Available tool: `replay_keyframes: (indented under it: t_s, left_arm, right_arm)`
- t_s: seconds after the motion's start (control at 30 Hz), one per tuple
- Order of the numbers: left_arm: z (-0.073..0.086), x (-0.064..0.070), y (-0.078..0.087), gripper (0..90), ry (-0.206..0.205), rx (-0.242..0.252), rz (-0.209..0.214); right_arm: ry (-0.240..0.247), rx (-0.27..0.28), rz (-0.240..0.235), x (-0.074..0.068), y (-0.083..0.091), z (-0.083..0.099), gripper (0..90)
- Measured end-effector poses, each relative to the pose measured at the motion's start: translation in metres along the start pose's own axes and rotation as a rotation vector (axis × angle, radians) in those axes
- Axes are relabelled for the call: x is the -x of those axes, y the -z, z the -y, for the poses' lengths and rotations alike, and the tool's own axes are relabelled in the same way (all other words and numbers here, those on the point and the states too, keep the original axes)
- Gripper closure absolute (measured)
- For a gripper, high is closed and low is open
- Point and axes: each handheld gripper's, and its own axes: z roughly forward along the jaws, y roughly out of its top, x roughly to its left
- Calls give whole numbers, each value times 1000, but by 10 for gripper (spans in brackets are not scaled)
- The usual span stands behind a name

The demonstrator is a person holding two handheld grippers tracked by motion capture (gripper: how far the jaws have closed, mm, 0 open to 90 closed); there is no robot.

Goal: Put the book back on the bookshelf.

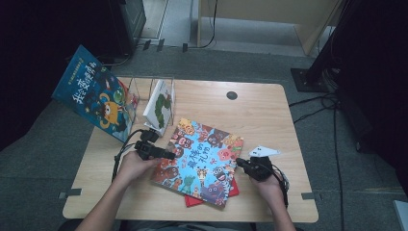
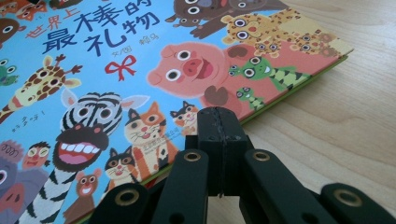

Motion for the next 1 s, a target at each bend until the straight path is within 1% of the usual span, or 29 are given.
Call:
replay_keyframes:
  t_s: [0.13, 0.2, 0.23, 0.33, 0.43, 0.47, 0.53, 0.63, 0.67, 0.73, 0.8, 0.87, 0.97, 1.0]
  left_arm:
    - [-2, 0, 0, 411, -1, -20, 2]
    - [-2, 1, 0, 405, 1, -18, -2]
    - [-2, 0, 0, 405, -3, -18, 3]
    - [-2, -3, 0, 410, 11, -14, 22]
    - [-3, -2, -1, 362, 9, -5, 35]
    - [-3, -1, -1, 346, 6, -6, 34]
    - [-3, -1, -2, 347, 8, -5, 24]
    - [-3, 2, -1, 407, -6, -5, -23]
    - [-4, 2, -1, 429, -1, -8, -23]
    - [-6, 2, -1, 433, 11, -16, -25]
    - [-7, 4, 1, 465, 12, -25, -39]
    - [-9, 4, 6, 487, 14, -29, -33]
    - [-11, 7, 18, 516, 14, 5, -9]
    - [-12, 9, 22, 521, 4, 5, -5]
  right_arm:
    - [-5, -4, -7, 0, 0, 1, 900]
    - [-4, -10, -9, -1, 0, 2, 900]
    - [-1, -12, -11, -1, 1, 2, 900]
    - [21, -24, -20, -1, 1, 4, 900]
    - [18, -25, -24, -1, 1, 4, 900]
    - [19, -22, -26, 0, 1, 4, 900]
    - [10, -19, -35, 1, 1, 5, 900]
    - [2, -20, -38, 2, 1, 5, 900]
    - [1, -19, -38, 2, 1, 5, 900]
    - [4, -16, -44, 2, 1, 5, 900]
    - [10, -14, -49, 3, 1, 5, 900]
    - [7, -12, -59, 5, 0, 5, 900]
    - [5, -15, -62, 6, -2, 5, 900]
    - [2, -16, -61, 6, -3, 5, 900]
